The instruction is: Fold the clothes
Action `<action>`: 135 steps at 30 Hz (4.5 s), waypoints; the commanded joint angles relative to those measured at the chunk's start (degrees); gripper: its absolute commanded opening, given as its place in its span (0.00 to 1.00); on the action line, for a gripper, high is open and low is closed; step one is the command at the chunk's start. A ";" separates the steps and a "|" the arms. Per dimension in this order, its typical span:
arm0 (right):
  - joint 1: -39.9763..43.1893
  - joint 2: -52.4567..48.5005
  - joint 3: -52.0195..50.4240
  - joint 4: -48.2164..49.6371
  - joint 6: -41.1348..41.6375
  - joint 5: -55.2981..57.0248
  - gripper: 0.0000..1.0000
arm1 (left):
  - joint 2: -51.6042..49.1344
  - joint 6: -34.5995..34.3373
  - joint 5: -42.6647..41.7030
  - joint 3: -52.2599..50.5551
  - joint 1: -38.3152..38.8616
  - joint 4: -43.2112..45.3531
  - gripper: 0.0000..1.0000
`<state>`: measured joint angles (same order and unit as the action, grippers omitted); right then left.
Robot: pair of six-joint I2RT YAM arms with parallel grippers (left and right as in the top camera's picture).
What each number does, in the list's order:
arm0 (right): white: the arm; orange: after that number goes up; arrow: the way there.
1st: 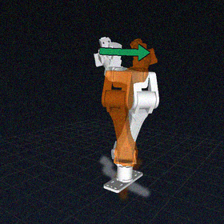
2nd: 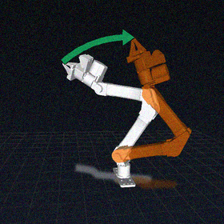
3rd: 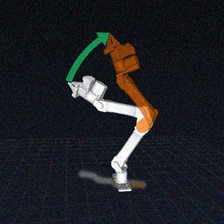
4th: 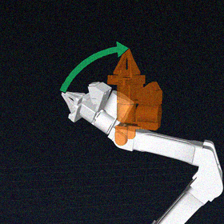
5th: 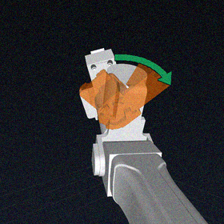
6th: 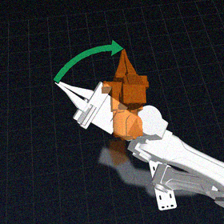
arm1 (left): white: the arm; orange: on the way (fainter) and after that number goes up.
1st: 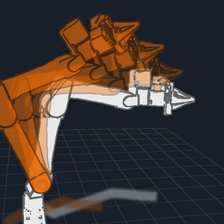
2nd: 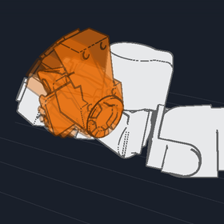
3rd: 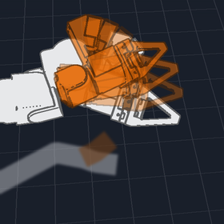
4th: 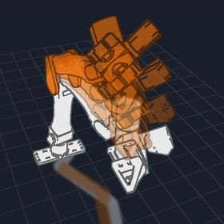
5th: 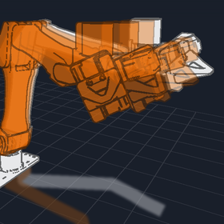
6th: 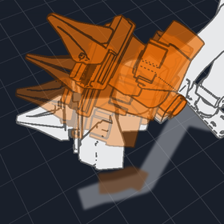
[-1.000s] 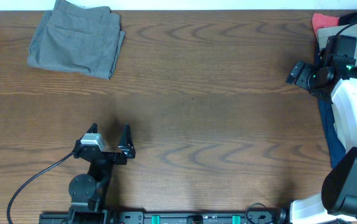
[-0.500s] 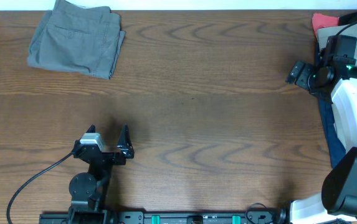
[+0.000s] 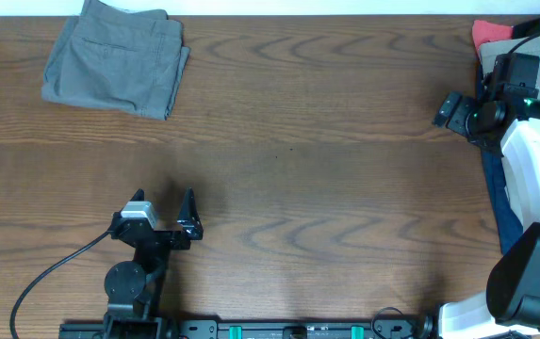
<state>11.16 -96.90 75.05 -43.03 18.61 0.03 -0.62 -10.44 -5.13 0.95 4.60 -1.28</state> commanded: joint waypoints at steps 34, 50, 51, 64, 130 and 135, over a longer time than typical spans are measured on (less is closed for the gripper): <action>-8.70 61.22 -9.49 -3.41 -3.74 0.35 0.99 | 0.37 0.76 -0.20 -0.72 0.09 -2.34 0.98; -14.01 87.95 -58.47 34.84 -3.72 -6.75 0.99 | 0.37 0.79 -0.17 -0.72 0.09 -2.34 0.98; -14.01 89.05 -60.43 36.44 -3.72 -6.73 0.99 | 0.37 0.79 -0.17 -0.72 0.09 -2.34 0.98; -13.79 96.63 -73.72 47.41 -10.45 -6.40 0.99 | 0.37 0.79 -0.17 -0.72 0.09 -2.34 0.98; -11.87 96.59 -74.73 39.34 -16.98 -6.08 0.99 | 0.37 0.79 -0.17 -0.72 0.09 -2.34 0.98; -11.87 96.59 -74.73 39.34 -16.98 -6.08 0.99 | 0.37 0.76 -0.17 -0.72 0.09 -2.34 0.98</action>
<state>-1.58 -0.69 0.40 -3.55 2.33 -5.98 -0.62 -10.44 -4.67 1.10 4.60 -1.56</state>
